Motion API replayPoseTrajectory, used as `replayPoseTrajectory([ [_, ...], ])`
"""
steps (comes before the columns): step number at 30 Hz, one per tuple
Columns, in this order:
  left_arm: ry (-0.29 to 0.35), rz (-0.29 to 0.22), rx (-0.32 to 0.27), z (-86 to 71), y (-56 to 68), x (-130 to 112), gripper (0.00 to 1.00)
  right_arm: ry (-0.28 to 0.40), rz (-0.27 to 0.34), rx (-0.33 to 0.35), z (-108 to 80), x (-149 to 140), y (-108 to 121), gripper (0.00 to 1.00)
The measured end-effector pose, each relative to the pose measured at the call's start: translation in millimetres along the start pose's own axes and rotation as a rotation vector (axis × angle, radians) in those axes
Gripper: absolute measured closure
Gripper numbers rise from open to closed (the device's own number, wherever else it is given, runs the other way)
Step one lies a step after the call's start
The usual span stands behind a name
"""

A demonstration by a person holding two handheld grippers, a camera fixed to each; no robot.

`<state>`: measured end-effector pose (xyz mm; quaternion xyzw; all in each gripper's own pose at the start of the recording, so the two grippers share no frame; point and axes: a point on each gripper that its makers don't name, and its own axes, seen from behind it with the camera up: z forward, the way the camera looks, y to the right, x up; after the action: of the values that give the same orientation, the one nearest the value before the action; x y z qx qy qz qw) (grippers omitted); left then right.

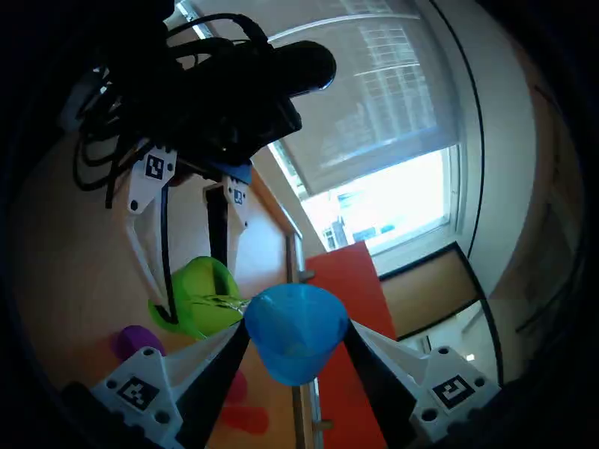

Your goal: Pour water

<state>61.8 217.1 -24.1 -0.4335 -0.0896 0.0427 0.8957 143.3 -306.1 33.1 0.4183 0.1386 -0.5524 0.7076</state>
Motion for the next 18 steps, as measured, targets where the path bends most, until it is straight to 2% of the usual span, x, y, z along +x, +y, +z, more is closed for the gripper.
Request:
replayPoseTrajectory([
  [18, -0.001, 0.003, 0.001, 0.6, 0.7, 1.1, 0.14, 0.001, -0.059, -0.001, 1.5, 0.7, 5.5, 0.09],
])
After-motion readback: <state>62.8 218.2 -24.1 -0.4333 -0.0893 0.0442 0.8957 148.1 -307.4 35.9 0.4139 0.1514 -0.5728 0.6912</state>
